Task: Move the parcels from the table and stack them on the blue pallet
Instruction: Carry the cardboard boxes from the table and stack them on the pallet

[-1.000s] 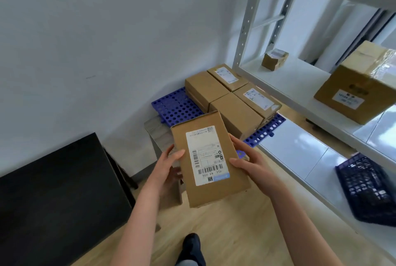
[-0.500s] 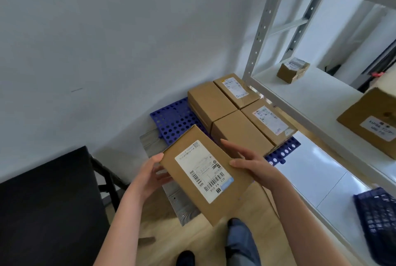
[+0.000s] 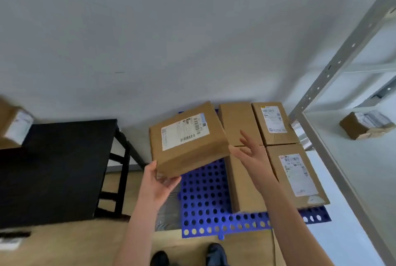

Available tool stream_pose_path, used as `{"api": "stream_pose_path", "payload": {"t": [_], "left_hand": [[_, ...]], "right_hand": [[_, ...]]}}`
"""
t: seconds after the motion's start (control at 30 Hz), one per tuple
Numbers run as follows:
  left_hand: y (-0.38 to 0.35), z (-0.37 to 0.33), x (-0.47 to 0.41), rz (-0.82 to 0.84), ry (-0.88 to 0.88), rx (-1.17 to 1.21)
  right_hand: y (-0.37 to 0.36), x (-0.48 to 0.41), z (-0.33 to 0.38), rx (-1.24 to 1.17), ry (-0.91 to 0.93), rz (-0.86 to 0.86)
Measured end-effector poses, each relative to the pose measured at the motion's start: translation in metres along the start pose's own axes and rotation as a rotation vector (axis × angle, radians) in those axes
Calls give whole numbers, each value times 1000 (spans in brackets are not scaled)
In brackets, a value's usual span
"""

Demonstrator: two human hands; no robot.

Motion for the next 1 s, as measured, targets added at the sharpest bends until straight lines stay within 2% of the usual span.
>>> {"api": "stream_pose_path", "payload": {"t": [0.13, 0.27, 0.43, 0.57, 0.77, 0.9, 1.0], "left_hand": [[-7, 36, 14, -61, -11, 8], [-15, 54, 21, -155, -134, -24], [-23, 62, 20, -143, -252, -67], [-30, 61, 9, -87, -208, -81], [-43, 37, -17, 67, -21, -375], [-41, -36, -40, -38, -129, -583], [-62, -62, -61, 43, -181, -739]], "right_hand": [[-31, 0, -16, -134, -157, 108], [-59, 1, -28, -225, -259, 193], [-80, -12, -37, -287, -333, 161], [-89, -29, -32, -380, -311, 111], [-87, -63, -21, -364, -289, -2], [-65, -83, -20, -323, -294, -26], [-54, -94, -25, -252, -292, -4]]}}
Point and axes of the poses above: each hand's wrist, its own x-axis away from the middle knuckle, its own y-axis out of the back of the hand, z = x × y, the point moved 8 cm from there along -x, towards the middle knuckle, and after that the axes turned 8 degrees about x, right-handed, at the moved point
